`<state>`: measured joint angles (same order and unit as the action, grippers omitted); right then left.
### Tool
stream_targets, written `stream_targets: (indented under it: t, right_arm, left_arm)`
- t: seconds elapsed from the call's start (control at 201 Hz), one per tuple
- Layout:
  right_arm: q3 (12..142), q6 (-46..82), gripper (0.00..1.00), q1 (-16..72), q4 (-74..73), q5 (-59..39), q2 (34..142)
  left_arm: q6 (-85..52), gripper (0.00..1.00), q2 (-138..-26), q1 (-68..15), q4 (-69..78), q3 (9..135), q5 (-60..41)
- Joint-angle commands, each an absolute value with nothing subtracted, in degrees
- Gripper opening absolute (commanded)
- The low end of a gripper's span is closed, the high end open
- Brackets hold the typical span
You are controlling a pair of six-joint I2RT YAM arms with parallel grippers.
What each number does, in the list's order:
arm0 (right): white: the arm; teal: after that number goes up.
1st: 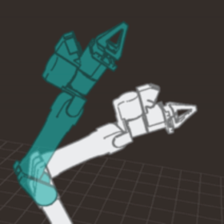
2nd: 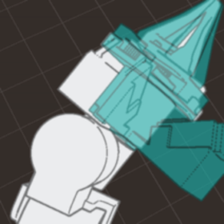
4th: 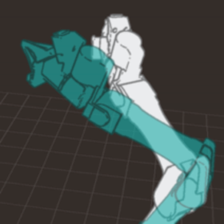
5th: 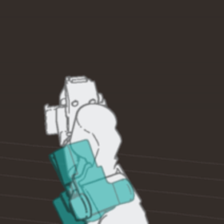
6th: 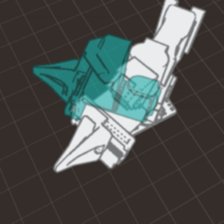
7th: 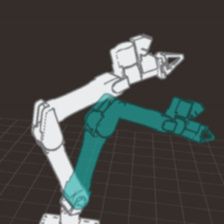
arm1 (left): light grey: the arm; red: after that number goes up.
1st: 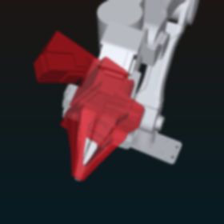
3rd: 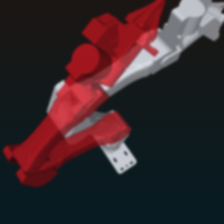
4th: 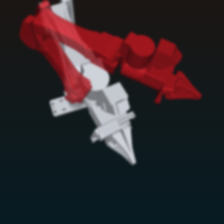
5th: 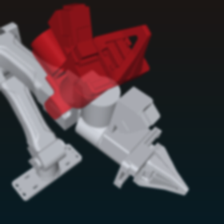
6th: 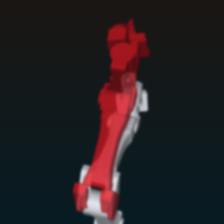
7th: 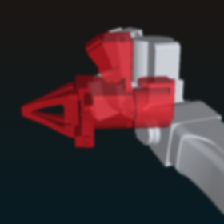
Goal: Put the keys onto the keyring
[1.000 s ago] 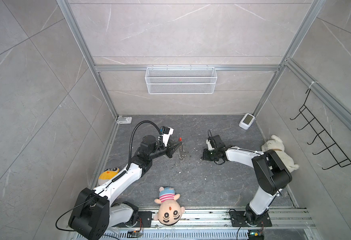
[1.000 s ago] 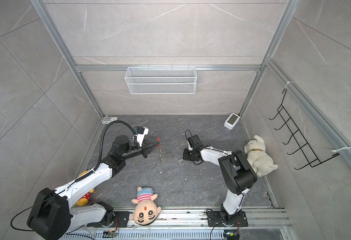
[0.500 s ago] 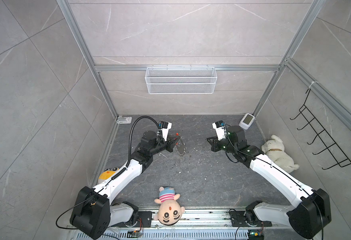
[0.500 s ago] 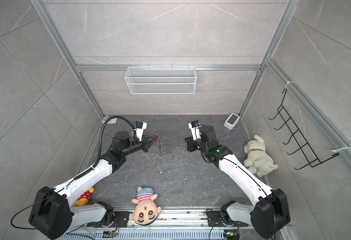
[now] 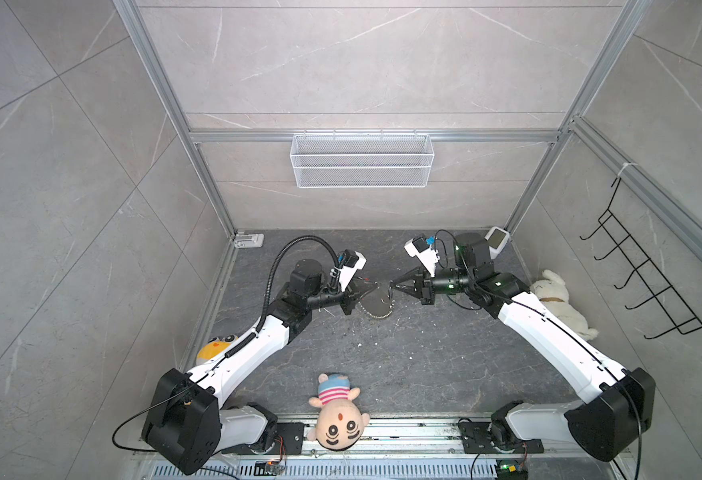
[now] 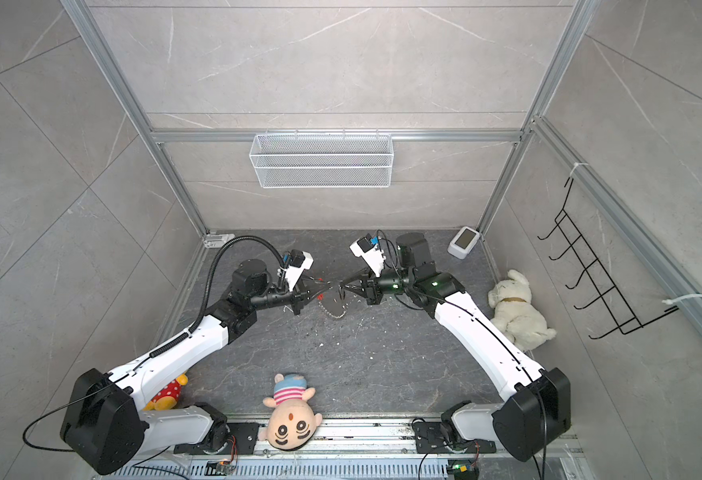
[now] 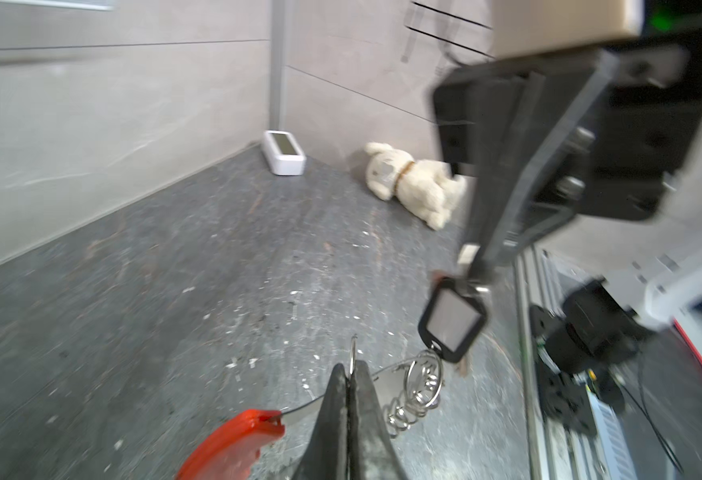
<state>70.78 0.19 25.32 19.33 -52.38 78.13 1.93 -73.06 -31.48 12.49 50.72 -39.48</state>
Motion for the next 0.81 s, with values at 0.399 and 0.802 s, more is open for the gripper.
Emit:
stream_targets:
  t: [0.399, 0.802]
  right_arm:
    - [73.0, -0.9, 0.0, 25.3, 22.5, -59.9, 81.6]
    - [72.4, 1.1, 0.0, 25.4, 20.5, -61.0, 83.1]
  left_arm:
    - [16.3, 0.0, -67.8, -32.4, 18.2, 47.5, -43.3]
    - [15.5, 0.0, -68.1, -32.4, 19.2, 48.2, -43.7]
